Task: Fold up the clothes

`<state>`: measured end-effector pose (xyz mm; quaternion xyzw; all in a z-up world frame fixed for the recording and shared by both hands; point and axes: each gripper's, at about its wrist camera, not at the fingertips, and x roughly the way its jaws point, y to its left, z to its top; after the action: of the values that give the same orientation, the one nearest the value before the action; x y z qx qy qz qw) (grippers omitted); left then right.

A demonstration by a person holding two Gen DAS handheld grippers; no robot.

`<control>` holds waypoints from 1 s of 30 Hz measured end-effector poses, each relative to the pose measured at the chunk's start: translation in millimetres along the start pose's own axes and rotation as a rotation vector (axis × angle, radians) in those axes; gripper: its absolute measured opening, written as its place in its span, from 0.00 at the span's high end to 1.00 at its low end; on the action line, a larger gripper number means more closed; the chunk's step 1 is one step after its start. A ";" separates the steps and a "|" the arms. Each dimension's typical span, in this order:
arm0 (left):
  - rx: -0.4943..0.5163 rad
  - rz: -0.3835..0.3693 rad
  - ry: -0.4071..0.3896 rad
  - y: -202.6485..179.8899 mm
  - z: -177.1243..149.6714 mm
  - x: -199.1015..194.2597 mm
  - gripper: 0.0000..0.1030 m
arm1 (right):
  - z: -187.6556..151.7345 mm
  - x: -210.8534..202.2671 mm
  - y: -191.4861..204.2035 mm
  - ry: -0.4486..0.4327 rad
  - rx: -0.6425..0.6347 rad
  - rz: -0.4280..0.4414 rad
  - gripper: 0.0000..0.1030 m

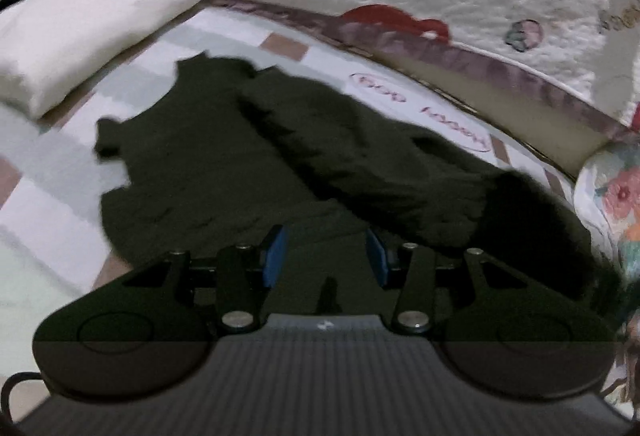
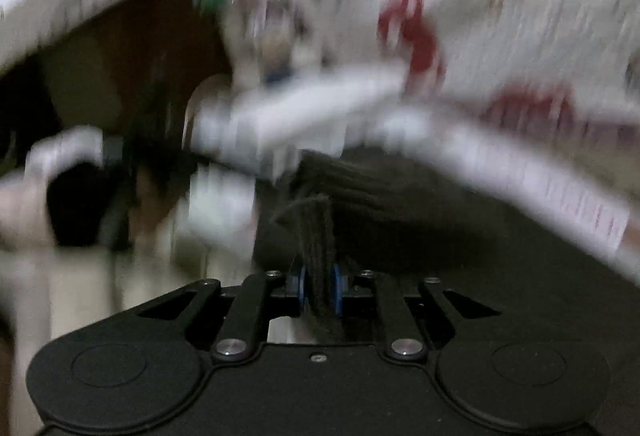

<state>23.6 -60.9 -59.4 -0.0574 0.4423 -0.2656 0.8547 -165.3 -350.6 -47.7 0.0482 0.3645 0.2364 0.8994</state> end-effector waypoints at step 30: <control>-0.081 -0.116 0.189 -34.6 -3.2 50.5 0.48 | -115.2 -48.4 -17.8 -0.040 0.804 -0.639 0.42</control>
<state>30.7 -115.4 -86.4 -0.0920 0.5271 -0.3008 0.7894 -266.7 -398.4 -105.8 0.2810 0.4059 -0.2103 0.8438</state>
